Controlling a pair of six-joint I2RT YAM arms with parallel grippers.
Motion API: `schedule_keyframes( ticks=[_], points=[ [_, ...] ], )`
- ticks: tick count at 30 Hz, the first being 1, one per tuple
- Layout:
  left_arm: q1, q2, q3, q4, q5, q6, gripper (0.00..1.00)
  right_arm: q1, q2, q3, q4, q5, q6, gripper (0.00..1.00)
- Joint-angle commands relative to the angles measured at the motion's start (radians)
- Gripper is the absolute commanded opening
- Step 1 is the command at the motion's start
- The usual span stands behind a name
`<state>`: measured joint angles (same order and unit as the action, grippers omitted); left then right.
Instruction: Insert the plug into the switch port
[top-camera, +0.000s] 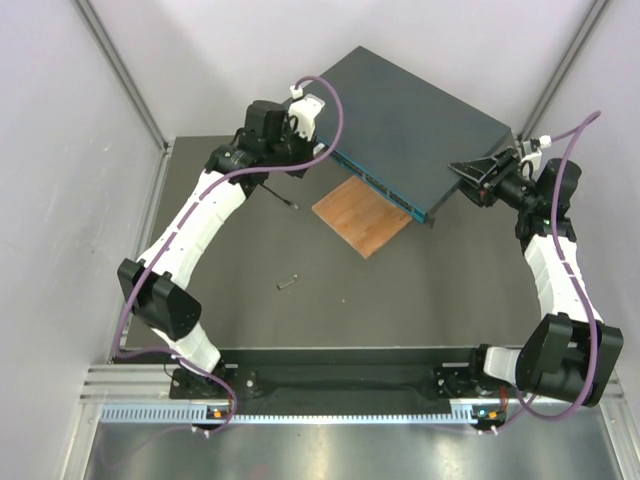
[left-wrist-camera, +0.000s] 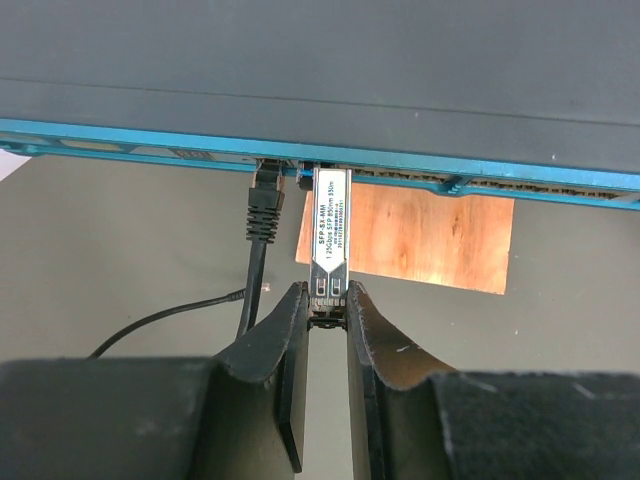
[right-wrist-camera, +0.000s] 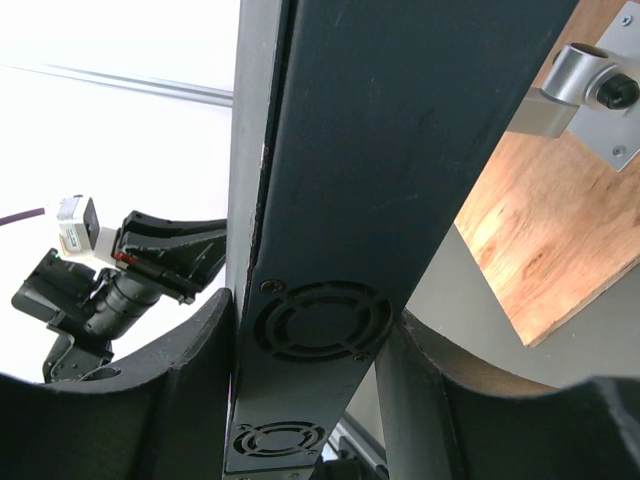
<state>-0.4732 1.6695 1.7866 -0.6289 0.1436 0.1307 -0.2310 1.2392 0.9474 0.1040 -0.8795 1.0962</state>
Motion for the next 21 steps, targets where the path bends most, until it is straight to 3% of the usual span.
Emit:
schedule_keyframes(
  ticks=[1,21],
  points=[
    [-0.002,0.007,0.043,0.047,-0.001,-0.02,0.0,0.032,-0.012,0.033,0.086,0.017,-0.187,0.0],
    [-0.012,0.01,0.019,0.035,0.073,-0.039,0.0,0.035,-0.009,0.036,0.069,0.02,-0.208,0.0]
  ],
)
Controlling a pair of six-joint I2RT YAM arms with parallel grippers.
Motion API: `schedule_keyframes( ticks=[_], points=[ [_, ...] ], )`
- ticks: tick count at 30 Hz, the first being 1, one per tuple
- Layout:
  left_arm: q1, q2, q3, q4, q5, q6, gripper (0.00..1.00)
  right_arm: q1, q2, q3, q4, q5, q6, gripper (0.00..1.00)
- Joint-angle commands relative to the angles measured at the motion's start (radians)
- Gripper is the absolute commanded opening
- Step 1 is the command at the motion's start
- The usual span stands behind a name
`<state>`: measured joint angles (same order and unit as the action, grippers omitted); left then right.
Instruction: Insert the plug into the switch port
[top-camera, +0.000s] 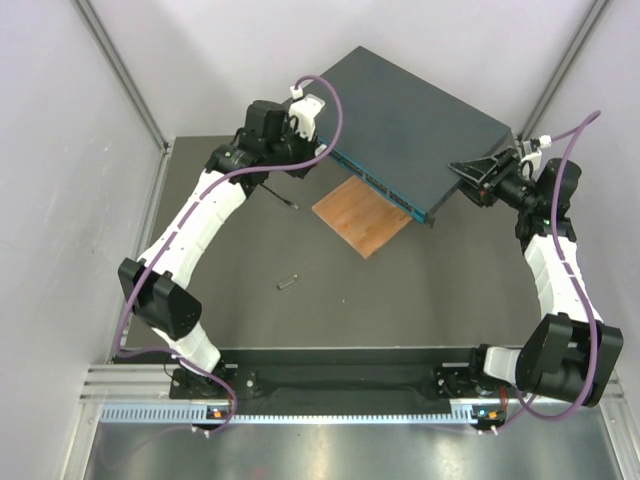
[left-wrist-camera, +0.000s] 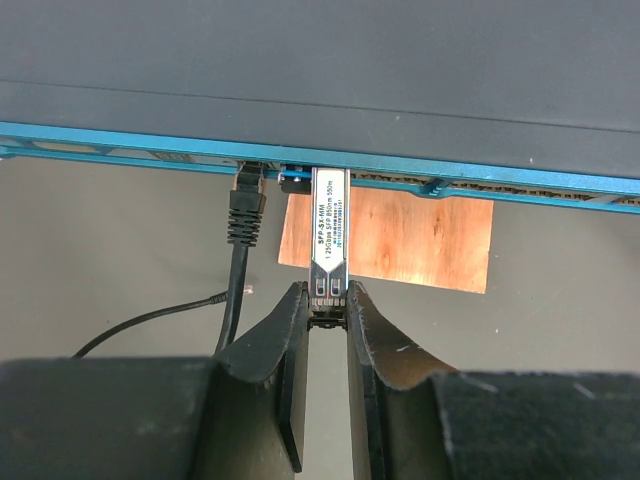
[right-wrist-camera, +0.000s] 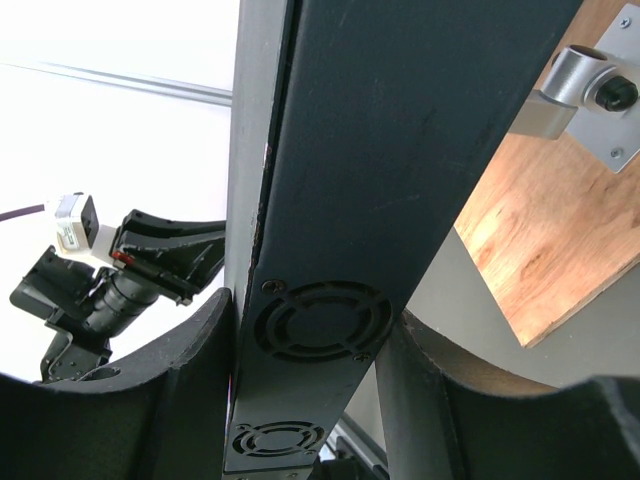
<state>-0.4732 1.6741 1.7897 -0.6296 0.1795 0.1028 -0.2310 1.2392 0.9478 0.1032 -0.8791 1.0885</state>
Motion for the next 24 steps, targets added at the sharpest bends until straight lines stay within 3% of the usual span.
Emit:
schedule_keyframes(
  ticks=[1,24],
  points=[
    [-0.013,0.007,0.013,0.036,0.035,-0.009,0.0,0.033,-0.009,0.037,0.069,0.02,-0.2,0.0],
    [-0.013,-0.016,-0.041,0.036,0.002,-0.002,0.0,0.033,-0.009,0.04,0.064,0.023,-0.207,0.0]
  ],
)
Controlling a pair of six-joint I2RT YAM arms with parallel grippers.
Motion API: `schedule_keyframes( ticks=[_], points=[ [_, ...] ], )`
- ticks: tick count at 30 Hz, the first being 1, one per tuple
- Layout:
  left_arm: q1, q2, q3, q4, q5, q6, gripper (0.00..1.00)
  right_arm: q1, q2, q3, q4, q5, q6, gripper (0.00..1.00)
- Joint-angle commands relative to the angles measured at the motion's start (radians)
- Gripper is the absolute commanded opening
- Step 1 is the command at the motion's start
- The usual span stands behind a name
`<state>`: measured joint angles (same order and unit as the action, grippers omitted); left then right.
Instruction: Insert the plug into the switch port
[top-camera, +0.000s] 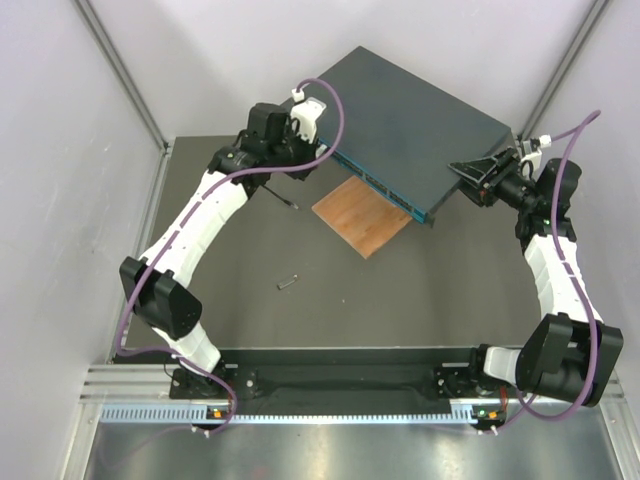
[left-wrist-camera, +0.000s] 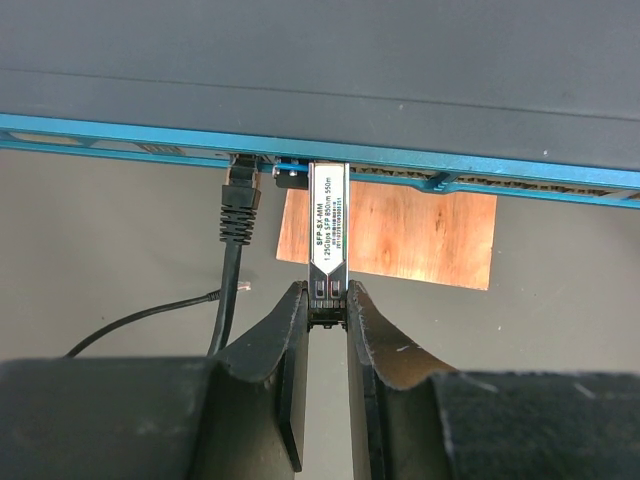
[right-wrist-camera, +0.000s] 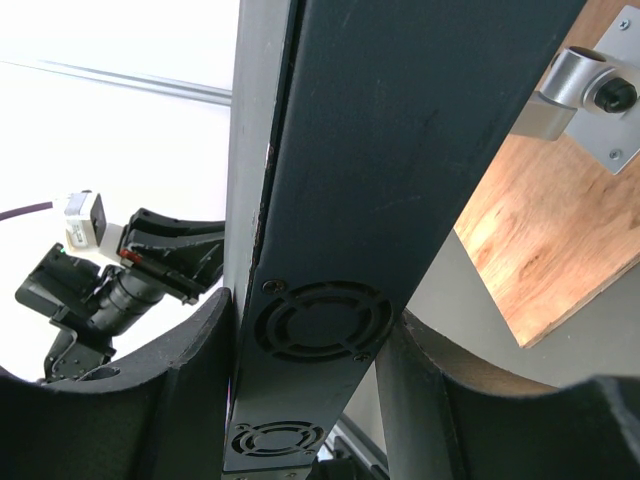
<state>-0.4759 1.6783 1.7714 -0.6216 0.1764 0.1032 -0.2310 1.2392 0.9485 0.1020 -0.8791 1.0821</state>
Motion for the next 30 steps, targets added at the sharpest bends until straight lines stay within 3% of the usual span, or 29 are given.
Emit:
schedule_keyframes(
  ticks=[1,30],
  points=[
    [-0.01,-0.025,-0.024,0.029,0.005,0.0,0.0,0.033,-0.007,0.036,0.065,0.025,-0.198,0.0],
    [-0.009,-0.035,0.017,-0.04,0.044,0.009,0.0,0.033,-0.003,0.042,0.065,0.029,-0.198,0.0]
  ],
)
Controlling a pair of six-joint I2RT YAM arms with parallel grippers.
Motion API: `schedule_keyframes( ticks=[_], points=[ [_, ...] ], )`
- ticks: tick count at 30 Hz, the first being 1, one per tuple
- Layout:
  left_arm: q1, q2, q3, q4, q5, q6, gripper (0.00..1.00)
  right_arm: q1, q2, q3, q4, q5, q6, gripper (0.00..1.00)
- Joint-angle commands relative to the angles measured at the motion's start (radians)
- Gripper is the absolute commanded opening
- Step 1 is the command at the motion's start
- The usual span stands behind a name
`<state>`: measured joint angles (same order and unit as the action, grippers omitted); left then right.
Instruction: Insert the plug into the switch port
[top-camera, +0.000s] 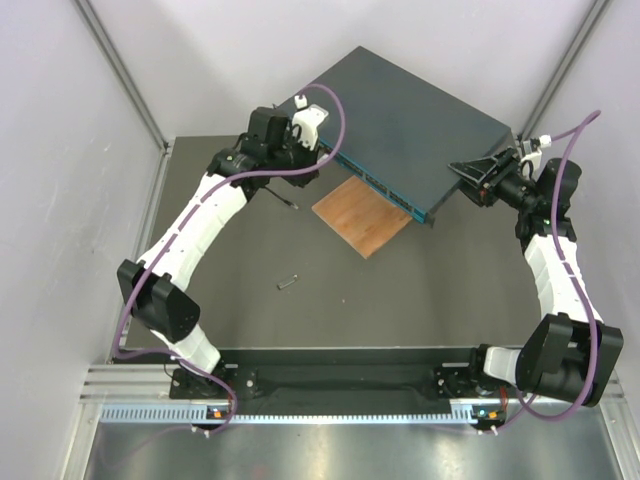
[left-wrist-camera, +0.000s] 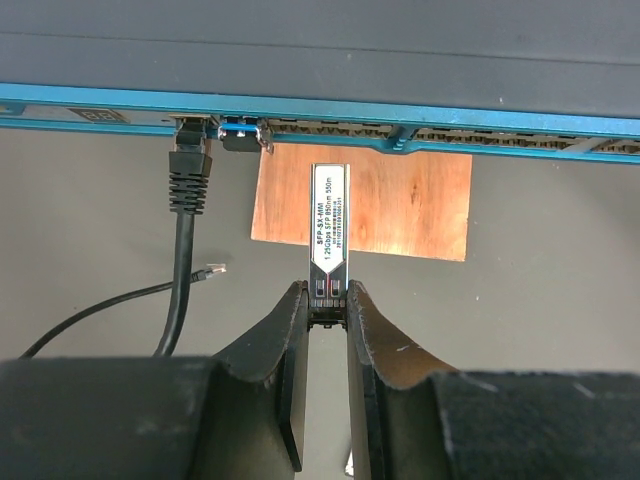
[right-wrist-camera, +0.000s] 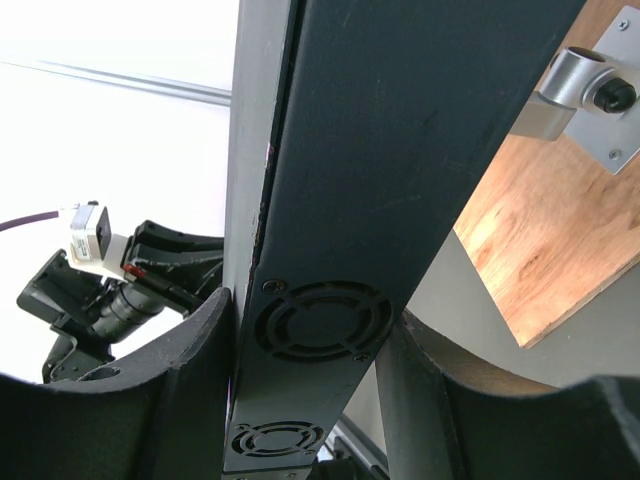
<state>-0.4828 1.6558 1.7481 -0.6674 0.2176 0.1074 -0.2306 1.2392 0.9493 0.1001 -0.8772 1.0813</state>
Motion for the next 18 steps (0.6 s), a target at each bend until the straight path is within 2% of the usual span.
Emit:
schedule_keyframes(
  ticks=[1,8,18],
  points=[
    [-0.002,-0.01,0.053,0.008,-0.003,0.003,0.0,0.033,-0.003,0.042,0.066,0.027,-0.199,0.0],
    [-0.002,0.027,0.111,0.002,-0.004,0.011,0.0,0.033,0.005,0.046,0.062,0.023,-0.202,0.0],
    [-0.004,0.032,0.094,-0.003,-0.011,0.023,0.0,0.033,0.009,0.054,0.058,0.021,-0.207,0.0]
  ],
)
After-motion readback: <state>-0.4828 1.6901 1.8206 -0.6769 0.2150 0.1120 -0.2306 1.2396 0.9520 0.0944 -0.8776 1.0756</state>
